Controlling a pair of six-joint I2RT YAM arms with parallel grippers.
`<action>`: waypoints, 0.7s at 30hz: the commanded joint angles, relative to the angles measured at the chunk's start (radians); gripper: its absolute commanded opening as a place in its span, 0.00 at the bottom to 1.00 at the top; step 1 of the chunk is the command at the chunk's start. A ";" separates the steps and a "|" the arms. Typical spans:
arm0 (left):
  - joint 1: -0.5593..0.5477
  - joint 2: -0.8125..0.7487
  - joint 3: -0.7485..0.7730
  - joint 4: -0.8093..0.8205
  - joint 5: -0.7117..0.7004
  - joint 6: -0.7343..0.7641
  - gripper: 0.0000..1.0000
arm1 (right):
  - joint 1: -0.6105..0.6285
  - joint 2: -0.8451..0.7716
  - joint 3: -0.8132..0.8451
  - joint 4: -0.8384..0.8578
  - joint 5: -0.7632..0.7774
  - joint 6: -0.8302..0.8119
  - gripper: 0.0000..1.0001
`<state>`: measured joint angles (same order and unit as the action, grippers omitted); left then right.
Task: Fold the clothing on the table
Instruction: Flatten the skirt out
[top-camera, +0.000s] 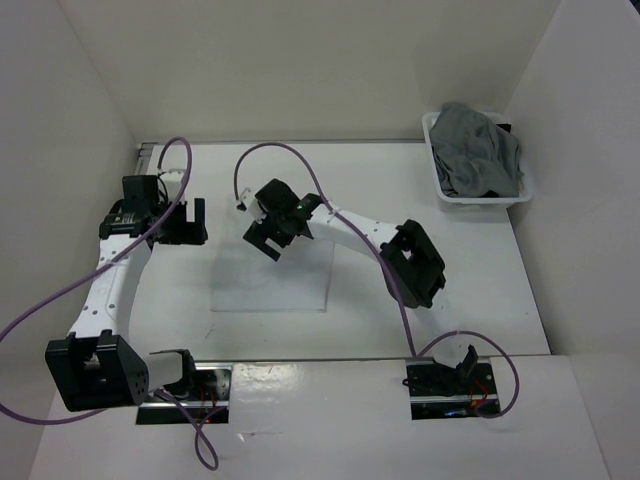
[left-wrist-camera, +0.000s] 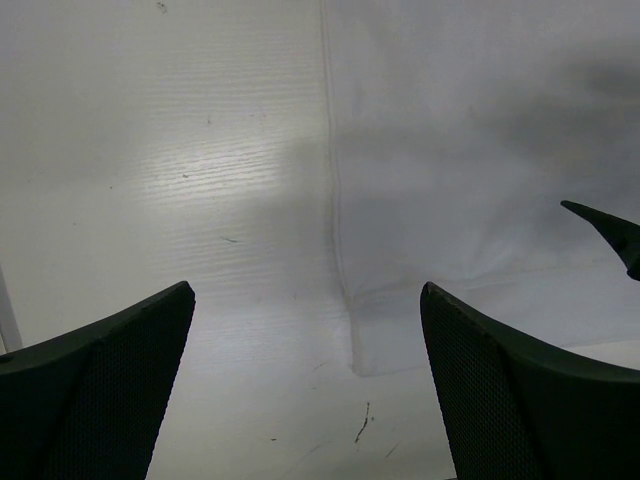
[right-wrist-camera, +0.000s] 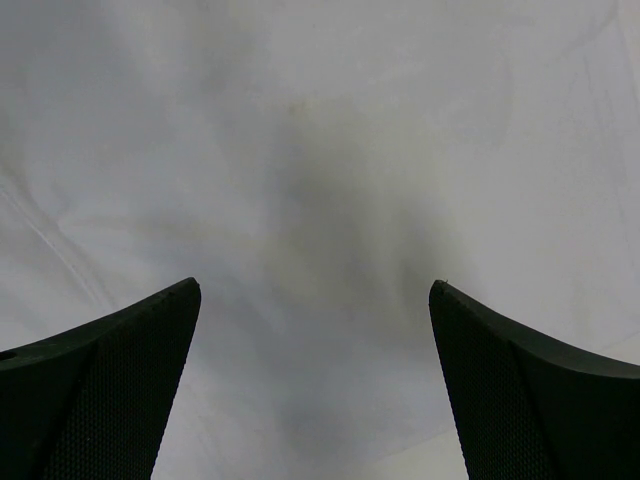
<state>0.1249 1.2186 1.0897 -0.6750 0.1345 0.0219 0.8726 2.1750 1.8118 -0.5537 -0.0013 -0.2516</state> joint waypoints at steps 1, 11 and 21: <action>0.002 -0.010 -0.017 0.038 0.036 -0.002 1.00 | 0.002 0.043 0.083 -0.009 -0.054 0.001 0.99; 0.002 0.018 -0.017 0.038 0.027 -0.002 1.00 | 0.002 0.152 0.164 -0.031 -0.074 0.011 0.99; 0.002 0.018 -0.017 0.038 0.036 -0.002 1.00 | 0.002 0.152 0.126 -0.031 -0.065 -0.009 0.99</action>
<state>0.1246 1.2335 1.0752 -0.6609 0.1440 0.0219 0.8726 2.3371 1.9297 -0.5858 -0.0616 -0.2516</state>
